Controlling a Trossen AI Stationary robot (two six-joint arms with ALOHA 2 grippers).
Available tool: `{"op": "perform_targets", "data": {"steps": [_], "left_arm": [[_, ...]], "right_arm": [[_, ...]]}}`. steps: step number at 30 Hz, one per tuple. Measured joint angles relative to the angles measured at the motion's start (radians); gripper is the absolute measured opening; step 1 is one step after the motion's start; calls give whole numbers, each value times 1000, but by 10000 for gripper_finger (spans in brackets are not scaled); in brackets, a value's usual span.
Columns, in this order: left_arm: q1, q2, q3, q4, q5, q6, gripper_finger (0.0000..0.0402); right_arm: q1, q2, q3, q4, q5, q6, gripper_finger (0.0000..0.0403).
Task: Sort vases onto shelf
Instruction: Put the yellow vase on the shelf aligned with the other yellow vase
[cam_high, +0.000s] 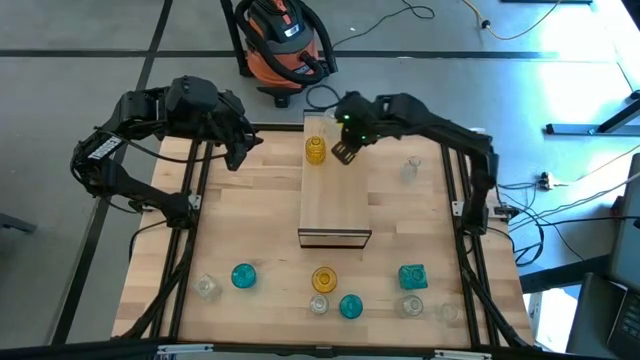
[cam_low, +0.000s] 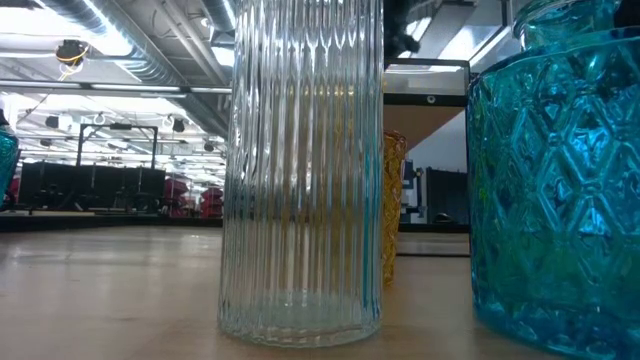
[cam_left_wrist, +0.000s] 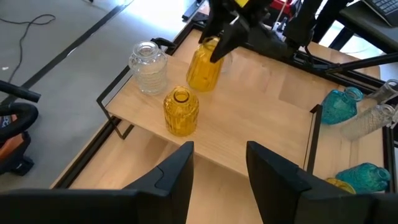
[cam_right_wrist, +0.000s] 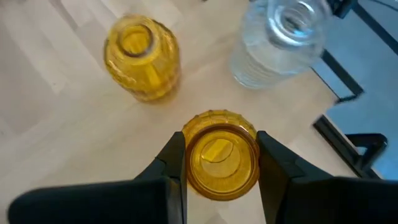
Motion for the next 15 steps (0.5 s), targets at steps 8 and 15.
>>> {"op": "perform_targets", "data": {"steps": [8,15], "left_arm": [[0,0,0,-4,2,-6,139],[0,0,0,-4,2,-6,139]], "right_arm": [[1,56,9,12,-25,-3,98],[-15,69,9,83,-53,-2,98]]}}
